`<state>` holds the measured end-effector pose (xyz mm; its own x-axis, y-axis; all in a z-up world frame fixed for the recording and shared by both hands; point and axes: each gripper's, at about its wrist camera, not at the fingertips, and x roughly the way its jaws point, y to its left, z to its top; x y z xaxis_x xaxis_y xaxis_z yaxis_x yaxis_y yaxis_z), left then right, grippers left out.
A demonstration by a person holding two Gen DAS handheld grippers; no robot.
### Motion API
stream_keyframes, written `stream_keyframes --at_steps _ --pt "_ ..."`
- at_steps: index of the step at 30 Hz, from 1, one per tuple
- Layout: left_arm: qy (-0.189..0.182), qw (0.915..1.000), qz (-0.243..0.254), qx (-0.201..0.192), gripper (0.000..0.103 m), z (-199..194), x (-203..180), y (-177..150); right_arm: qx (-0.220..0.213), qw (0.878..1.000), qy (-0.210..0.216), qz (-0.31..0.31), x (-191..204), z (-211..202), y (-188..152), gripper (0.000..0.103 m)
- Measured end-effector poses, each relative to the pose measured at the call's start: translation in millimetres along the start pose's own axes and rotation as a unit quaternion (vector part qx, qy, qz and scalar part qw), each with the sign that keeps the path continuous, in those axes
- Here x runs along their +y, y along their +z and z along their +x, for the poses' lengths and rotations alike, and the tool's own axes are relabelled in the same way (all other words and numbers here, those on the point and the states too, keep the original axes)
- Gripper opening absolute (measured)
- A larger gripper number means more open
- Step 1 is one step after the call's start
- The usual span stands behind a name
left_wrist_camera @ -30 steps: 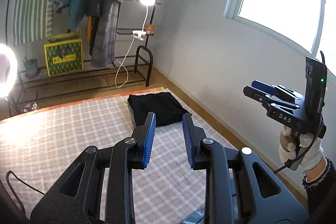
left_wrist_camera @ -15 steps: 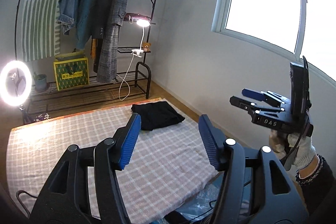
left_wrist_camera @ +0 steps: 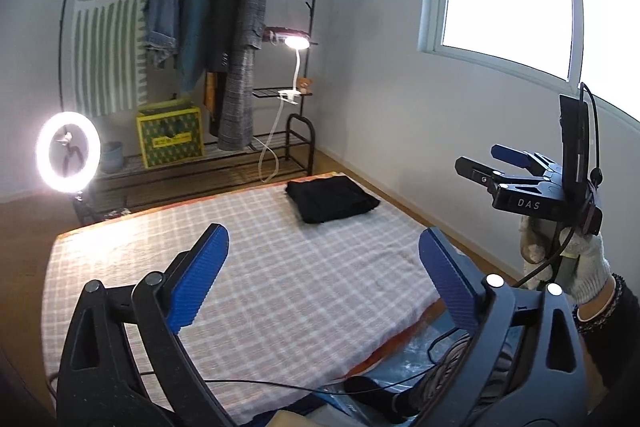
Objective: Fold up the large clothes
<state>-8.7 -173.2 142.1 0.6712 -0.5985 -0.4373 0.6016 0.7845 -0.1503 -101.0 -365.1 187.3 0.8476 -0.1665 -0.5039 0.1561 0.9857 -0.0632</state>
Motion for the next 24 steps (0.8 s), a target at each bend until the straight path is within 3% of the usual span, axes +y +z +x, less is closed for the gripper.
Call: stream_keyframes --at_steps 8,15,24 --pt "0.024 0.9995 -0.021 0.002 0.103 -5 21 -18 -0.001 1.000 0.001 -0.011 22 12 -10 0.103" --pt "0.030 0.9982 -0.030 0.042 0.103 34 32 -48 0.015 1.000 0.005 -0.006 32 49 -33 0.103" --pt "0.033 0.9969 -0.050 0.052 0.103 78 54 -65 0.042 0.999 -0.011 0.003 38 102 -61 0.103"
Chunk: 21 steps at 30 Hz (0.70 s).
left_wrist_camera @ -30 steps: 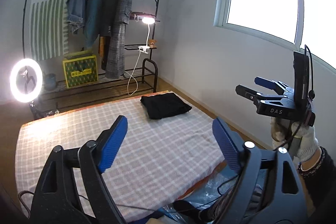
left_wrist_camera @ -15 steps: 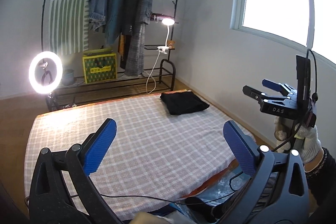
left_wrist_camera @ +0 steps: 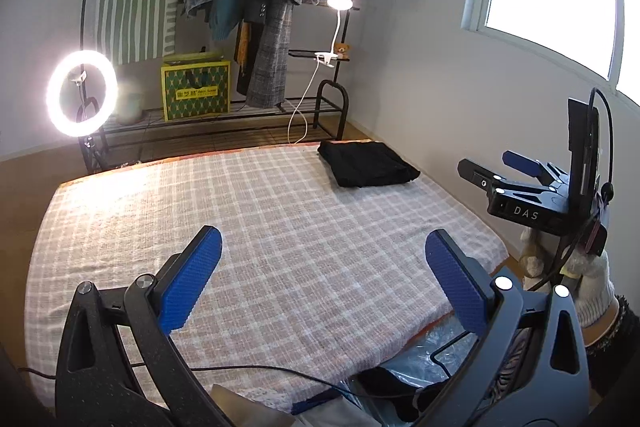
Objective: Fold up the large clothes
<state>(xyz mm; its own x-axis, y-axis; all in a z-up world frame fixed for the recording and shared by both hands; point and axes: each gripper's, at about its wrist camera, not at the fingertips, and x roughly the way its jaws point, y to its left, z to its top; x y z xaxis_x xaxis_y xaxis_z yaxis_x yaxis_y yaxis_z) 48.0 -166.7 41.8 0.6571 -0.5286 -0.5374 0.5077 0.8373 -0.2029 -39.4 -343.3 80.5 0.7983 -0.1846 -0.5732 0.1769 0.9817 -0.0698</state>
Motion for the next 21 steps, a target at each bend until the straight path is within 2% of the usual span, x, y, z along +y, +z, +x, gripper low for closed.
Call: stream_keyframes --at_steps 8,14,21 --pt "0.016 0.9998 -0.007 0.009 0.103 34 15 -7 0.018 1.000 -0.013 0.013 1 45 -13 0.103" --pt "0.035 0.9993 -0.008 0.007 0.103 49 25 -9 0.014 1.000 -0.023 0.015 4 66 -18 0.103" --pt "0.034 0.9988 -0.022 0.029 0.103 62 35 -14 0.022 0.999 -0.027 0.019 6 83 -30 0.103"
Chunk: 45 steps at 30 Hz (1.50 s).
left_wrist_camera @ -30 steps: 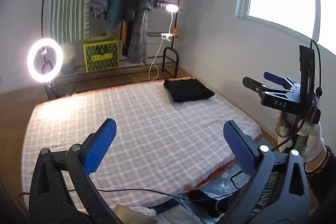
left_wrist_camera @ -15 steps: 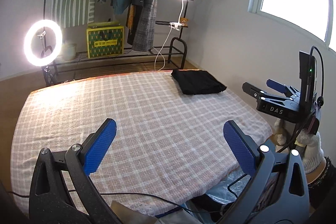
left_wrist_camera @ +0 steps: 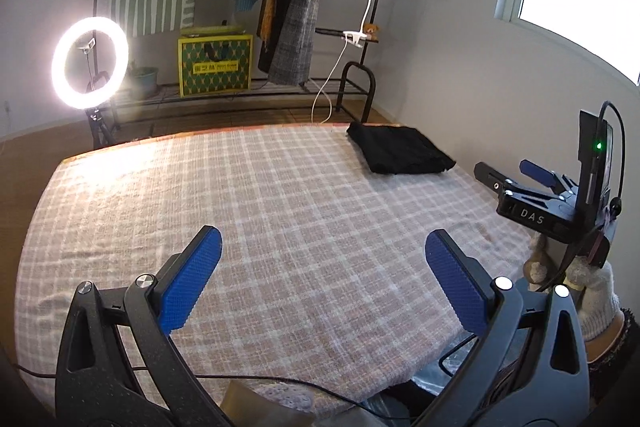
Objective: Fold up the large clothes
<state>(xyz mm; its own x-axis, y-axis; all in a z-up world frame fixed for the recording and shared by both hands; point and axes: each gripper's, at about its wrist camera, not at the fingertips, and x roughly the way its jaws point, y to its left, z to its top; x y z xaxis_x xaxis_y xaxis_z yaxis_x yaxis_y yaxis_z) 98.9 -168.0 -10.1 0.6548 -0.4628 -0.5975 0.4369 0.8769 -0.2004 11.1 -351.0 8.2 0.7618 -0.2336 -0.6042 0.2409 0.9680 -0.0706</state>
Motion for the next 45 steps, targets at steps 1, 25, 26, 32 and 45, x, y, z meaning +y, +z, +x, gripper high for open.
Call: stream_keyframes --at_steps 1,25,26,32,45 --pt "0.002 1.0000 0.002 0.003 0.103 2 0 -1 0.003 1.000 0.002 0.001 0 2 -1 0.103" --pt "-0.003 0.9998 0.010 0.019 0.103 8 1 -8 0.010 1.000 0.006 0.003 3 8 -7 0.103" --pt "-0.004 0.9998 0.010 0.019 0.103 7 1 -9 0.010 1.000 0.006 0.003 3 8 -8 0.103" --pt "0.001 0.9996 0.017 0.022 0.103 6 -2 -11 0.011 1.000 0.005 0.003 4 8 -10 0.103" --pt "0.009 0.9995 0.020 0.022 0.103 4 -3 -11 0.016 1.000 0.009 0.002 5 7 -13 0.103"
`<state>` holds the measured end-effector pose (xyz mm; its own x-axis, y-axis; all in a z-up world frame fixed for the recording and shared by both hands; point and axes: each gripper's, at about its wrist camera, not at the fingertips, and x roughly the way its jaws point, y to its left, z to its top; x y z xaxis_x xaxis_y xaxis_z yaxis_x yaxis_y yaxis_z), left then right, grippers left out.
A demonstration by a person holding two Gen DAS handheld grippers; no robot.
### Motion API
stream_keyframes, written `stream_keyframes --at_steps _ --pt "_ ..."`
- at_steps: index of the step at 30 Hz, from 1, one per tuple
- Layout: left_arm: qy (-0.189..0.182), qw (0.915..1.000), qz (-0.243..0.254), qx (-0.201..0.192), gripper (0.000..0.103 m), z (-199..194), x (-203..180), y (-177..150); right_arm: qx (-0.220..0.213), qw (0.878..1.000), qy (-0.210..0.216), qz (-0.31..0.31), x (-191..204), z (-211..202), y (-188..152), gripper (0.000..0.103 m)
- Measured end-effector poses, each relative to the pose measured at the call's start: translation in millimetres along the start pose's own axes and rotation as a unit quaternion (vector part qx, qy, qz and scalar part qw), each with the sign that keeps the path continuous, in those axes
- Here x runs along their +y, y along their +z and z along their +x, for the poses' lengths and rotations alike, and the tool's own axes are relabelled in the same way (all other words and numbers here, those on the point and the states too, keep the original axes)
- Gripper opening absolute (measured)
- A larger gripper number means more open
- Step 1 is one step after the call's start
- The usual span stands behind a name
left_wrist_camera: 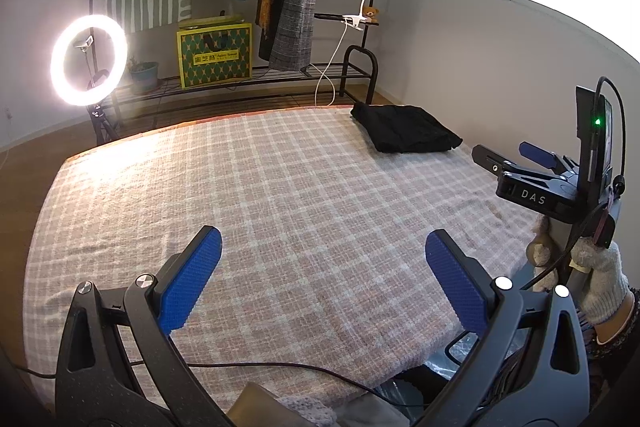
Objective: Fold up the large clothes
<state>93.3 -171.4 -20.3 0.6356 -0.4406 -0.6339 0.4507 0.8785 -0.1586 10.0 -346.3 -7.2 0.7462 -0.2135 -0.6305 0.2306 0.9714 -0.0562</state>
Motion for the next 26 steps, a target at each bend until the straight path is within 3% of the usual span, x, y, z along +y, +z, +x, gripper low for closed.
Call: stream_keyframes --at_steps 26 --pt "-0.001 1.0000 -0.007 -0.006 0.103 -2.5 10.9 0.1 0.005 1.000 0.003 -0.001 0.2 1.4 -3.9 0.103"
